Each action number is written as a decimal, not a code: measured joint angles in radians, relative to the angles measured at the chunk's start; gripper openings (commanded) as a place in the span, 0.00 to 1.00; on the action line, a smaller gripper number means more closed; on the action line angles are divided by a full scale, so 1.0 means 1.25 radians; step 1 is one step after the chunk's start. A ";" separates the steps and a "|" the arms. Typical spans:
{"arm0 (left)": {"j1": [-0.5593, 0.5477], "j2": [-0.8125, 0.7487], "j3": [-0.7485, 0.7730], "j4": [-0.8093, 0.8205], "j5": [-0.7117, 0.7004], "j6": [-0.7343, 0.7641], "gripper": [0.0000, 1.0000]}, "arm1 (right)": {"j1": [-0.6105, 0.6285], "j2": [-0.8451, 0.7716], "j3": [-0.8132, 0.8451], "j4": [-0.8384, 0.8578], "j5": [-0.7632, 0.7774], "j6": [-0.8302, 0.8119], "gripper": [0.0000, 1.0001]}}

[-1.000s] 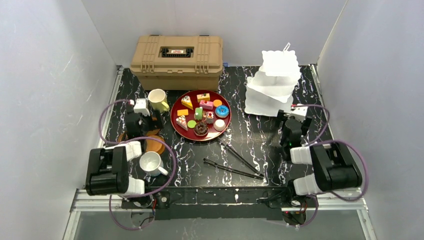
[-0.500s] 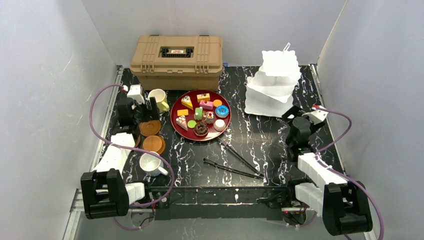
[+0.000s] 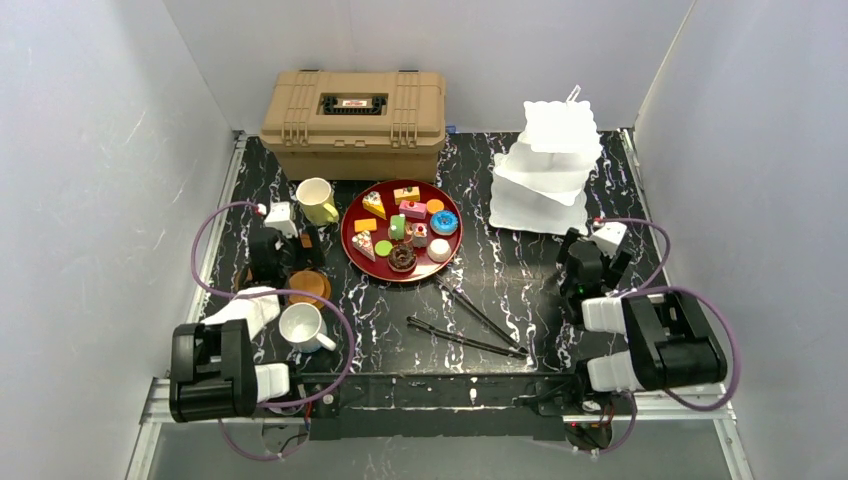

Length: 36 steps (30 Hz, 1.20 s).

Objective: Serve the afternoon tea
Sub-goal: Move the desert table to the center of the board.

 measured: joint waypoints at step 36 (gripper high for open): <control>0.000 -0.038 0.411 -0.435 0.196 0.017 0.98 | -0.021 -0.167 0.699 -0.938 -0.213 0.089 1.00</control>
